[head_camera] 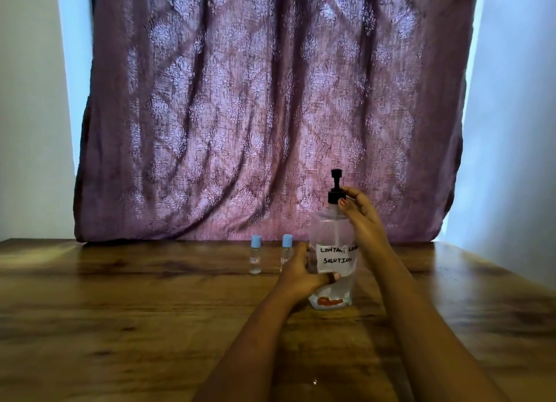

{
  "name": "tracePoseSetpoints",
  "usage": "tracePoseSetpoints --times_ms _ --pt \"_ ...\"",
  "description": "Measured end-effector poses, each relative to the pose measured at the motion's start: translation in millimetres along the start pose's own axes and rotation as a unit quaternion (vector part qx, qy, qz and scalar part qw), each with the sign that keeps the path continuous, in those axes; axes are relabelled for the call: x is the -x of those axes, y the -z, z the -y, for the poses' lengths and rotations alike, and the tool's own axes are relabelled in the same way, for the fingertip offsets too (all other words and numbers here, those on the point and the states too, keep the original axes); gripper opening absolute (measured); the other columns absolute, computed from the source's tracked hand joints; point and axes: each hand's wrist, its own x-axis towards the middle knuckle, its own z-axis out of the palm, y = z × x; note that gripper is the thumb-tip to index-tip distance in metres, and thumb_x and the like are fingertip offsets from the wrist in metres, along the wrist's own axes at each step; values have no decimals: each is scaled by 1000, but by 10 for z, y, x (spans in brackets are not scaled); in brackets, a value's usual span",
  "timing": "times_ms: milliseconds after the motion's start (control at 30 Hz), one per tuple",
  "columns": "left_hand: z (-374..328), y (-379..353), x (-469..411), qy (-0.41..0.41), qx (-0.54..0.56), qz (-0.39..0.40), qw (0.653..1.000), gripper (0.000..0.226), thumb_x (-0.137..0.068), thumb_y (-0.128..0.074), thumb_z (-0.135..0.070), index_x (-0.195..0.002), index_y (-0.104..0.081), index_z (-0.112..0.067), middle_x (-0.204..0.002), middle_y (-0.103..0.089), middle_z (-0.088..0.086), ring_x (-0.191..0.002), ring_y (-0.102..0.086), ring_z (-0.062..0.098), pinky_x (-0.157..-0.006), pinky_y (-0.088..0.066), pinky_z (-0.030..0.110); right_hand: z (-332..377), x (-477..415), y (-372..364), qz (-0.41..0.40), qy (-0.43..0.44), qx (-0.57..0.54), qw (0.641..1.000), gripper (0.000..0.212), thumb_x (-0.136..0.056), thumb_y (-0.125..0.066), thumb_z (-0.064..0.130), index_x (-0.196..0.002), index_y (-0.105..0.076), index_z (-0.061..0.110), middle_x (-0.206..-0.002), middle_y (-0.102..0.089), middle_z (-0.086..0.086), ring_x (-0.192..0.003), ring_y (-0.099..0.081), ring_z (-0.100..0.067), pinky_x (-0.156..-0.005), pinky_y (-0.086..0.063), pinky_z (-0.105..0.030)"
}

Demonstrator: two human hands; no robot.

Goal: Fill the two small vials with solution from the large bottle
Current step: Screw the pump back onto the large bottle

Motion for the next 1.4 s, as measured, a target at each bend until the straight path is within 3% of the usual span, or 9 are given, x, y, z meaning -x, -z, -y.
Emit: tracePoseSetpoints --times_ms 133,333,500,567,667,833,967,1200,1400 --pt "-21 -2 41 -6 -6 5 1000 78 -45 -87 -49 -113 -53 -31 -118 -70 0 -111 -67 20 -92 -58 48 -11 6 -19 -30 32 24 999 26 -84 -63 9 -103 -52 22 -99 -64 4 -92 -63 -15 -78 -52 -25" --pt "-2 -17 39 -13 2 0 1000 78 -45 -90 -48 -113 -54 -33 -116 -71 0 -110 -68 21 -92 -58 50 -81 34 -35 -41 49 128 990 60 -80 -67 30 -133 -39 23 -114 -56 1 -98 -59 -12 -82 -51 -29" --pt "2 -12 42 -19 -3 1 1000 77 -46 -90 -47 -112 -54 -31 -117 -71 1 -110 -68 22 -91 -58 50 -63 19 -47 -59 26 61 996 29 -91 -53 26 -115 -61 11 -97 -65 6 -96 -61 -16 -83 -50 -28" --pt "-10 -12 53 -23 -6 2 1000 76 -46 -90 -47 -111 -54 -33 -117 -71 0 -110 -68 22 -91 -58 50 -65 -3 -50 -69 38 63 995 24 -88 -59 24 -107 -61 10 -91 -64 7 -88 -61 -12 -73 -50 -17" --pt "-31 -16 63 -26 -8 5 1000 74 -47 -89 -46 -111 -54 -35 -116 -71 -1 -109 -68 21 -91 -58 49 -75 -15 -63 -87 49 63 993 28 -77 -72 23 -93 -49 19 -88 -59 -1 -80 -59 -14 -70 -51 -21" --pt "-34 -13 62 -19 -7 3 1000 75 -47 -90 -46 -111 -54 -35 -117 -71 -1 -110 -68 21 -91 -58 50 -73 -6 -65 -70 41 56 995 39 -84 -64 26 -119 -50 17 -102 -63 3 -91 -62 -9 -77 -52 -18" --pt "-43 -19 74 -13 -6 2 1000 76 -46 -90 -45 -112 -54 -34 -117 -71 0 -110 -68 22 -90 -59 49 -62 -19 -49 -71 32 40 996 28 -88 -59 19 -114 -61 9 -94 -66 8 -86 -62 -5 -71 -50 -12" --pt "-81 -18 116 -11 -5 3 1000 63 -67 -89 -22 -117 -52 -28 -118 -70 1 -110 -67 21 -91 -59 49 -42 3 -78 -100 42 39 993 35 -76 -73 20 -103 -51 15 -87 -59 4 -71 -59 4 -62 -49 -9" --pt "-81 -20 118 -13 -3 0 1000 69 -60 -91 -29 -117 -52 -30 -119 -69 1 -112 -66 22 -90 -59 49 -28 1 -32 -52 13 53 997 40 -85 -63 23 -123 -56 12 -106 -66 0 -93 -62 -9 -75 -48 -19"
